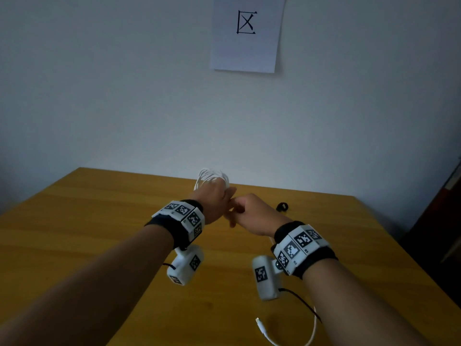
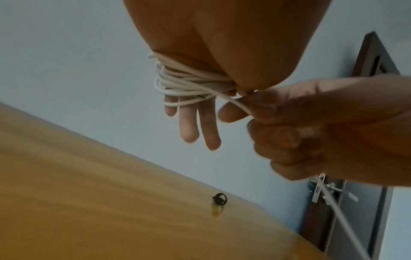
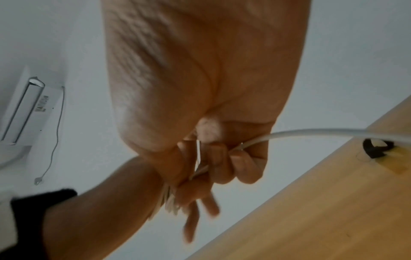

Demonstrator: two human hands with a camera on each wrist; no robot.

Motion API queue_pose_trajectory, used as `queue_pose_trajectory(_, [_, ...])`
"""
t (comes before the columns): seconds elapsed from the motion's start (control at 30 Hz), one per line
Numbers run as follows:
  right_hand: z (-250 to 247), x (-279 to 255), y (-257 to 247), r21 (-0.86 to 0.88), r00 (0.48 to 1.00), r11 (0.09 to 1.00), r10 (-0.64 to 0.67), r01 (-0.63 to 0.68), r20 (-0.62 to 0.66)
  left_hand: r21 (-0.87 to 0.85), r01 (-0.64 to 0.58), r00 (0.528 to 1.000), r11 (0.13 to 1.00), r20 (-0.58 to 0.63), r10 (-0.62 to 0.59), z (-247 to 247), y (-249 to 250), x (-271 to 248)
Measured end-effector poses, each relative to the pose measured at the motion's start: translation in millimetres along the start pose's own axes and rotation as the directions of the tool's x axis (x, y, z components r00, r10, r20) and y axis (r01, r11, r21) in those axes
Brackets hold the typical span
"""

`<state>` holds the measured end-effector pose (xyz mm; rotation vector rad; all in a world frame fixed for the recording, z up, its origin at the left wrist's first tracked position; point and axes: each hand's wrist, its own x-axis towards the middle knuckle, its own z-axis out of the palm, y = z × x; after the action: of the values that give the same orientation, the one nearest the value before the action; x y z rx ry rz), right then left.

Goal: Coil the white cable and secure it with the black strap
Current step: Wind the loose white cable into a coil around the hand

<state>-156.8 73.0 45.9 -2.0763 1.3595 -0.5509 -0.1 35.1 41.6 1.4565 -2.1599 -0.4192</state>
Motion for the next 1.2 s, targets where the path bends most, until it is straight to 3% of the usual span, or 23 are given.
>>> queue_pose_trajectory(0.07, [-3, 0, 2, 0.011, 1.000, 1.000, -0.002, 0.002, -0.022, 0.073, 0.000, 0.998, 0.997, 0.069, -0.005, 2, -6, -3])
queue_pose_trajectory(0.2, [-13, -3, 4, 0.029, 0.995, 0.999, 0.033, -0.031, -0.089, 0.122, 0.004, 0.997, 0.993, 0.072, -0.013, 6, -13, -7])
queue_pose_trajectory(0.3, [-23, -4, 7, 0.012, 0.989, 0.999, 0.033, -0.032, -0.143, 0.112, 0.090, 0.971, 0.990, 0.211, -0.112, 4, -10, -14])
queue_pose_trajectory(0.4, [-32, -5, 12, 0.028, 0.977, 0.999, 0.034, -0.029, -0.210, -0.038, 0.136, 0.953, 0.990, 0.279, -0.120, 5, -12, -15])
queue_pose_trajectory(0.47, [-34, -4, 17, 0.040, 0.971, 0.999, 0.037, -0.029, -0.237, -0.259, 0.191, 0.928, 0.947, 0.361, -0.089, 6, -14, -14])
queue_pose_trajectory(0.6, [-30, -3, 23, 0.038, 0.959, 0.999, 0.013, -0.002, -0.282, -0.576, 0.275, 0.900, 0.770, 0.435, 0.003, 2, -5, -14])
queue_pose_trajectory(0.73, [-23, -4, 26, 0.070, 0.956, 0.997, 0.004, 0.018, -0.294, -0.731, 0.326, 0.909, 0.600, 0.417, 0.015, -4, 5, -16])
queue_pose_trajectory(0.83, [-17, -3, 28, 0.098, 0.948, 0.995, 0.013, 0.019, -0.319, -0.842, 0.362, 0.915, 0.401, 0.403, 0.021, -7, 6, -17])
queue_pose_trajectory(1.03, [-1, -1, 31, 0.140, 0.959, 0.990, 0.055, -0.016, -0.279, -0.947, 0.320, 0.946, 0.037, 0.322, 0.046, -4, 12, -12])
queue_pose_trajectory(1.2, [13, 6, 26, 0.162, 0.963, 0.986, 0.088, -0.047, -0.253, -0.973, 0.215, 0.976, -0.084, 0.212, 0.043, 1, 21, -5])
